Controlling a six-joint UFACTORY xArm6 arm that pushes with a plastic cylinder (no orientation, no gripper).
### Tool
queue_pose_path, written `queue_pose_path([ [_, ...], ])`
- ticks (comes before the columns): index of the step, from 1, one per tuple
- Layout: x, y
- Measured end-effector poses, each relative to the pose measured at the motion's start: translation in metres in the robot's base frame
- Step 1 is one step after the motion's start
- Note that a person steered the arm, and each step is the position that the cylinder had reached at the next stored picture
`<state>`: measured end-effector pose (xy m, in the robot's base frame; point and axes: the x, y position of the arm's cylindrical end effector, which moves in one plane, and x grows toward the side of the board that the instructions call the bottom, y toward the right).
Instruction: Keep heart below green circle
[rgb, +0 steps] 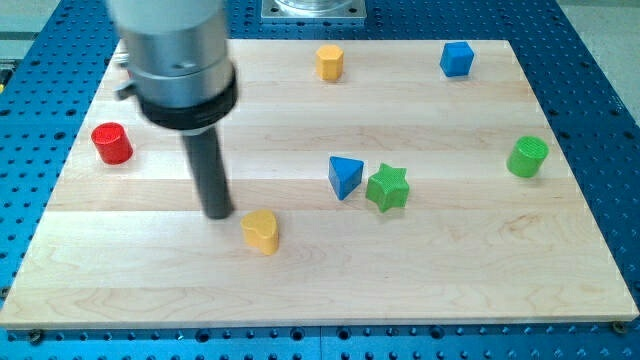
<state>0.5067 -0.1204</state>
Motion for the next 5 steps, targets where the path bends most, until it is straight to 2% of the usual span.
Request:
queue_pose_path([
  [1, 0.026, 0.066],
  [2, 0.035, 0.123],
  [3, 0.039, 0.036],
  [4, 0.079, 0.1],
  [5, 0.084, 0.2],
])
